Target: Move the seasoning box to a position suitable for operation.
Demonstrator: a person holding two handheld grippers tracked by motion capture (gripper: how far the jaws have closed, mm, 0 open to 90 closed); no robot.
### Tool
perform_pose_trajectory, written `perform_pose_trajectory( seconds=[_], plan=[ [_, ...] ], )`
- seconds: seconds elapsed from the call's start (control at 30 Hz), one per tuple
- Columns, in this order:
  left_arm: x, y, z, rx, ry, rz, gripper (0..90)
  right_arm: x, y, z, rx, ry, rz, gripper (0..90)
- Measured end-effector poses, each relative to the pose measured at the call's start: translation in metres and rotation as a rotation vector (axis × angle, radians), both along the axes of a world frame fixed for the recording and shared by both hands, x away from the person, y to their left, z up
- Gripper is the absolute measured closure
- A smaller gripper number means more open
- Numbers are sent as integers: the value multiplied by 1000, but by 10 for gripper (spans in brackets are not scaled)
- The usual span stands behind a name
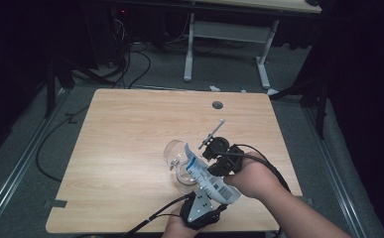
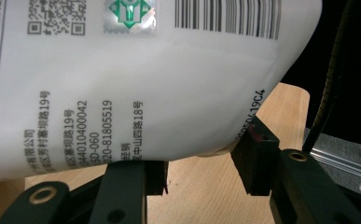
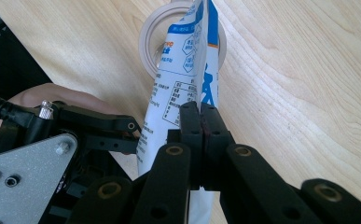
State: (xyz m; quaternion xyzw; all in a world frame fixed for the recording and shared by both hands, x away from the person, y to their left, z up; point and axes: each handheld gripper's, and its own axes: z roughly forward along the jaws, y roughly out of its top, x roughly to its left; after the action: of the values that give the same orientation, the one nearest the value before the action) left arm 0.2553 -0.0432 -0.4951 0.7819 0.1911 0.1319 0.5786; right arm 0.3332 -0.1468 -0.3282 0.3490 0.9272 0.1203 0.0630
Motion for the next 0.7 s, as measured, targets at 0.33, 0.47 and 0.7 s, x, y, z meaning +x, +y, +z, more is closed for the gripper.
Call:
perform_pose_trajectory(
  seconds=[0.33, 0.47, 0.7],
  plan=[
    [0, 1, 1, 1, -1, 2, 599, 1, 2, 1, 0, 0, 1, 900],
    [0, 1, 1, 2, -3, 1, 601, 1, 2, 0, 0, 5, 6, 900],
    [0, 1, 2, -6, -2, 3, 603, 2, 2, 2, -1, 7, 8, 900]
  ],
)
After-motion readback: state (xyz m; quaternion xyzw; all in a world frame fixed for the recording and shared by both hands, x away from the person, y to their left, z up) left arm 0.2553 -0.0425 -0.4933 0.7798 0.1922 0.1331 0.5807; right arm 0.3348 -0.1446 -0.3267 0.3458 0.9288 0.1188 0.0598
